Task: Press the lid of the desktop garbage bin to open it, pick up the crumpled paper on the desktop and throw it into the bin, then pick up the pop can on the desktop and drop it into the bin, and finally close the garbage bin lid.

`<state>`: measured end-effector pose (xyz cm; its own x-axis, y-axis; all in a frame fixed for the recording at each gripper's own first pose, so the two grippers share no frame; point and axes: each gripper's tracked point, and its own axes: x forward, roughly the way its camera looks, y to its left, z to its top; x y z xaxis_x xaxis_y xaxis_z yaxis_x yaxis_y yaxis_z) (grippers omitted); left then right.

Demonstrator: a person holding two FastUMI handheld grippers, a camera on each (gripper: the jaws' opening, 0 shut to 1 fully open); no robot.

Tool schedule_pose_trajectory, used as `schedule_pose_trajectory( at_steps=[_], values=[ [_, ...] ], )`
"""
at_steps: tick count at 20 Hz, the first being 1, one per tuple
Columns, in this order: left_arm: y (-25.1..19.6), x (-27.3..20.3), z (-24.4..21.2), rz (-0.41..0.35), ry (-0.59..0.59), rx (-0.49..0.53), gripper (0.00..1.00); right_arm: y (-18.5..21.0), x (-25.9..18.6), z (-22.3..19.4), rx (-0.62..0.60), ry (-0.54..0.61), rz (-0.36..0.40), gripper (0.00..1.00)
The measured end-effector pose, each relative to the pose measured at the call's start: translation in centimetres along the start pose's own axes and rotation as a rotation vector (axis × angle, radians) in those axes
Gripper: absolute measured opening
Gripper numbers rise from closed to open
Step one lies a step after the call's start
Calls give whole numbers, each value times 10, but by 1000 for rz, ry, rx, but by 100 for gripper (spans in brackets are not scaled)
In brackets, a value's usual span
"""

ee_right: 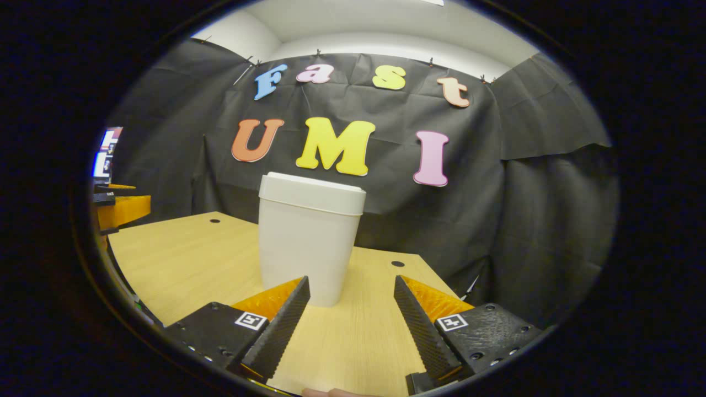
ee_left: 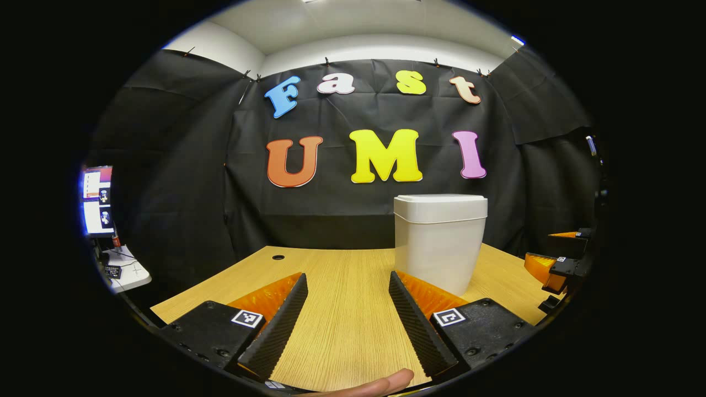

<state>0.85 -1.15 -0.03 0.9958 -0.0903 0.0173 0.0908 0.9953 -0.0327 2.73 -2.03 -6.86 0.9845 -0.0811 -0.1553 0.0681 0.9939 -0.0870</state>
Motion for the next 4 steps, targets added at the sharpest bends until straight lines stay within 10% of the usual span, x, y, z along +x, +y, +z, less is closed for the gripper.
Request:
schedule_pose_trajectory(
  at_steps=[4],
  values=[
    [-2, -1, -1, -4, 5, 3, 96, -1, 1, 1, -8, -5, -7, 96]
  ],
)
